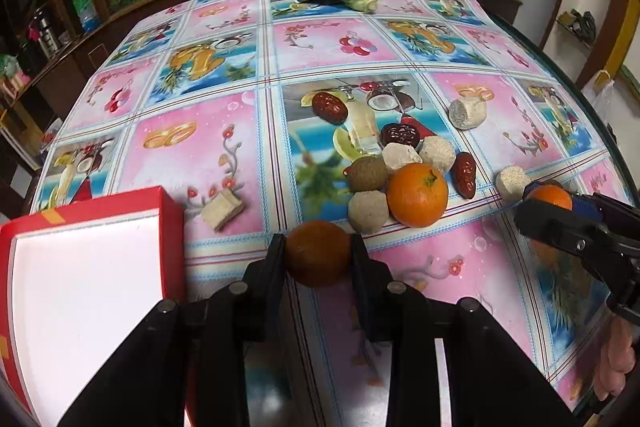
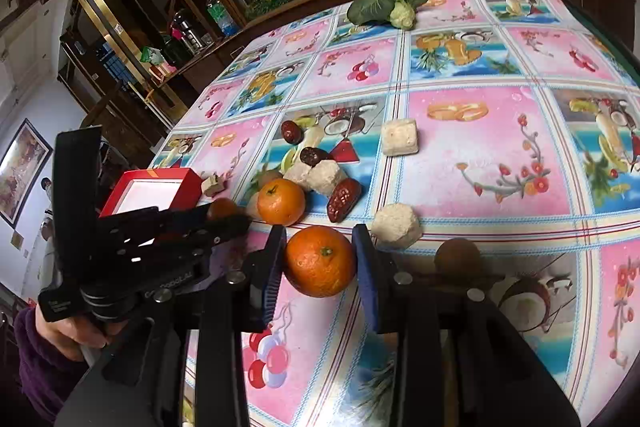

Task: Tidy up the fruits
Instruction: 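Grasp a second orange with the left gripper while the right gripper holds its orange, then carry both oranges over the red box and open both grippers to drop them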

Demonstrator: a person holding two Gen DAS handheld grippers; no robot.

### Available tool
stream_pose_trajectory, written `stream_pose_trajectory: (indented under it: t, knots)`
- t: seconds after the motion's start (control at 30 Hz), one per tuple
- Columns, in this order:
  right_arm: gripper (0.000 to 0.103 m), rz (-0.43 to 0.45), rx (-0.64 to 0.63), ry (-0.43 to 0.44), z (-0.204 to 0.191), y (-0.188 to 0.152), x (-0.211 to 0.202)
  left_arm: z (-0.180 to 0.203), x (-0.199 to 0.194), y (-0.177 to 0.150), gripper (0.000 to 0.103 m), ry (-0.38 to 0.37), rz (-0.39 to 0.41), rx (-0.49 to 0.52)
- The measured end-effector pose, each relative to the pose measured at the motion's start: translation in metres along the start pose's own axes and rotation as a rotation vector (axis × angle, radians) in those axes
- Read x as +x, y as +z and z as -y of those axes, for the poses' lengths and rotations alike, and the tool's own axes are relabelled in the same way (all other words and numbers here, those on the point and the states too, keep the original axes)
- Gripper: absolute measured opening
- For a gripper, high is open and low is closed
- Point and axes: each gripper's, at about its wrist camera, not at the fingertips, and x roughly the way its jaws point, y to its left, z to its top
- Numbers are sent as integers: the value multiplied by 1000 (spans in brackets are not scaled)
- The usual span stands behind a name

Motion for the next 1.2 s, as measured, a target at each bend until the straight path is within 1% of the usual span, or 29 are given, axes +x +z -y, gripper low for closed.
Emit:
stream_pose_trajectory:
  t: [0.1, 0.2, 0.3, 0.43, 0.53, 0.57, 0.67, 0.73, 0.77, 0.83, 0.9, 1.0, 1.07, 1.1, 1.2]
  knots:
    - [36, 24, -24, -11, -2, 0, -3, 2, -14, -5, 29, 25, 40, -12]
    - [36, 38, -55, -11, -6, -1, -3, 5, -41, -13, 29, 72, 115, -32]
    - [36, 46, -90, -31, -11, -3, -2, 7, -66, -23, 30, 129, 180, -47]
    - [36, 69, -127, -56, -15, -4, -2, 2, -95, -37, 29, 199, 250, -70]
    - [36, 78, -153, -82, -20, -7, -2, -7, -113, -50, 29, 240, 287, -89]
    - [36, 82, -153, -79, -22, -8, -3, -12, -119, -54, 29, 252, 296, -98]
    - [36, 109, -173, -68, -41, -10, -8, -24, -127, -65, 29, 283, 304, -117]
    - [36, 118, -169, -18, -59, -13, -8, -36, -131, -72, 29, 296, 302, -136]
    - [36, 108, -167, 26, -75, -15, -5, -39, -131, -75, 29, 299, 299, -143]
    - [36, 100, -180, 77, -99, -19, 2, -53, -133, -83, 29, 319, 291, -171]
    - [36, 87, -218, 123, -131, -26, 12, -65, -135, -92, 30, 339, 286, -191]
    - [36, 65, -268, 170, -170, -34, 27, -84, -135, -106, 30, 381, 269, -229]
    - [36, 30, -295, 186, -192, -40, 40, -96, -135, -115, 30, 404, 256, -249]
    - [36, 17, -310, 178, -200, -42, 46, -103, -134, -119, 30, 411, 246, -261]
    - [36, -31, -329, 178, -216, -50, 63, -113, -131, -127, 30, 429, 232, -273]
